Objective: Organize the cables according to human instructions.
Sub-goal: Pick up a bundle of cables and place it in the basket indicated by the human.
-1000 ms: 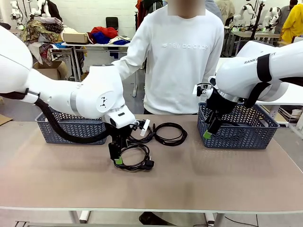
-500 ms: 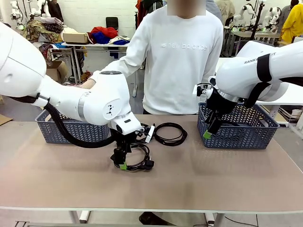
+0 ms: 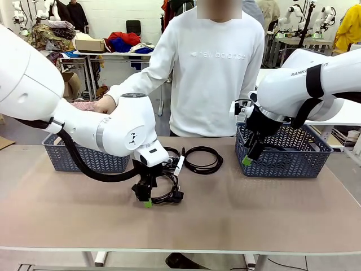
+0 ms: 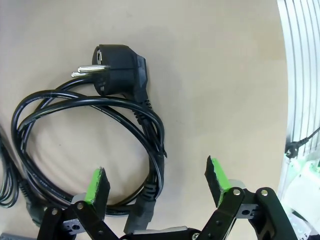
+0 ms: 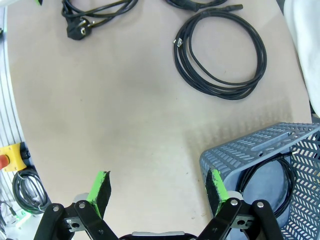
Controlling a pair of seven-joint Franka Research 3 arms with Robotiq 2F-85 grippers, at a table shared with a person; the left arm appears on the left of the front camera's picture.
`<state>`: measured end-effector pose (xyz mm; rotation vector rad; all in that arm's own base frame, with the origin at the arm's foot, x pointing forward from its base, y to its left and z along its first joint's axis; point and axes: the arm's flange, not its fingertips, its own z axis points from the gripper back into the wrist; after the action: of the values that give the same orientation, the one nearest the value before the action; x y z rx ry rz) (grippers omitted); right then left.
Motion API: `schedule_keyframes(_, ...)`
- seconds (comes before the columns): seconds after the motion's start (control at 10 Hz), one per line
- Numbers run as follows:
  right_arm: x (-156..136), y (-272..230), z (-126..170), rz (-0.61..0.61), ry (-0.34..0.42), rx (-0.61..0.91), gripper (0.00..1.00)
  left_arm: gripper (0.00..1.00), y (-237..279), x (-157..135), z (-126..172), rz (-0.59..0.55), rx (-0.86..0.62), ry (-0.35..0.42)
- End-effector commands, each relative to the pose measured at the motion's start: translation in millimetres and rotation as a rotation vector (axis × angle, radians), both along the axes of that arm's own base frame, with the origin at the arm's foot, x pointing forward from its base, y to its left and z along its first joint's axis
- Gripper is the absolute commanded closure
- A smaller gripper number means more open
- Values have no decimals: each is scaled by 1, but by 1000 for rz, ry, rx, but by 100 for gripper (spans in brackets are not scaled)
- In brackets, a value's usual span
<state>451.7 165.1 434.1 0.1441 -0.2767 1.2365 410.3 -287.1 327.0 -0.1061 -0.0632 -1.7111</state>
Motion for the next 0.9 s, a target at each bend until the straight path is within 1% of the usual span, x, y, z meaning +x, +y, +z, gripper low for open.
schedule_keyframes(0.0,1,1,1,2,-5,-6,0,0,2,0,-8,6,-13,-16)
schedule_keyframes(0.1,1,1,1,2,-5,-6,0,0,2,1,-10,5,-17,-21)
schedule_keyframes(0.6,1,1,1,2,-5,-6,0,0,0,1,-14,-5,-9,36)
schedule_keyframes(0.8,1,1,1,2,-5,-6,0,0,-2,2,-17,-12,-13,40)
